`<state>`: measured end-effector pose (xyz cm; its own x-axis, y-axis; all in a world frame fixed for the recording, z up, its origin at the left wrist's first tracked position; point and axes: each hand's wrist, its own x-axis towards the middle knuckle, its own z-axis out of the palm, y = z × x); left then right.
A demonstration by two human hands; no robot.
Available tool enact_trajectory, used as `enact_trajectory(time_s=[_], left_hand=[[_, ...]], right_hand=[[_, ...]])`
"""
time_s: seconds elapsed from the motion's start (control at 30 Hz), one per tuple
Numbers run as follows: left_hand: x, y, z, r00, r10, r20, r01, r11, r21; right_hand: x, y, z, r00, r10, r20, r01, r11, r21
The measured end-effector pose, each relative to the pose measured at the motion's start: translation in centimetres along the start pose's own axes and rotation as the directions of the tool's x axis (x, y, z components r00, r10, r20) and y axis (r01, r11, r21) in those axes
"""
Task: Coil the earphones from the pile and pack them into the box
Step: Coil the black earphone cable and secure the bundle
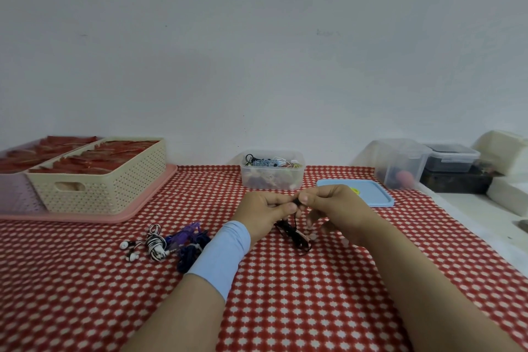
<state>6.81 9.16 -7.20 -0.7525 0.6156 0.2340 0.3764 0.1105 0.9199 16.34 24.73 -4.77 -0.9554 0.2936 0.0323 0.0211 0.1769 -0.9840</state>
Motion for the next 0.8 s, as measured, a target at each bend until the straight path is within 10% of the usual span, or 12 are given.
enact_trajectory(time_s=[0.8], left_hand=[[0.67, 0.52, 0.46, 0.99, 0.108, -0.088, -0.088, 0.974, 0.21]], right_hand=[[0.39, 0.65, 0.2, 0.999, 0.041, -0.027, -0.035, 0.98, 0.198]])
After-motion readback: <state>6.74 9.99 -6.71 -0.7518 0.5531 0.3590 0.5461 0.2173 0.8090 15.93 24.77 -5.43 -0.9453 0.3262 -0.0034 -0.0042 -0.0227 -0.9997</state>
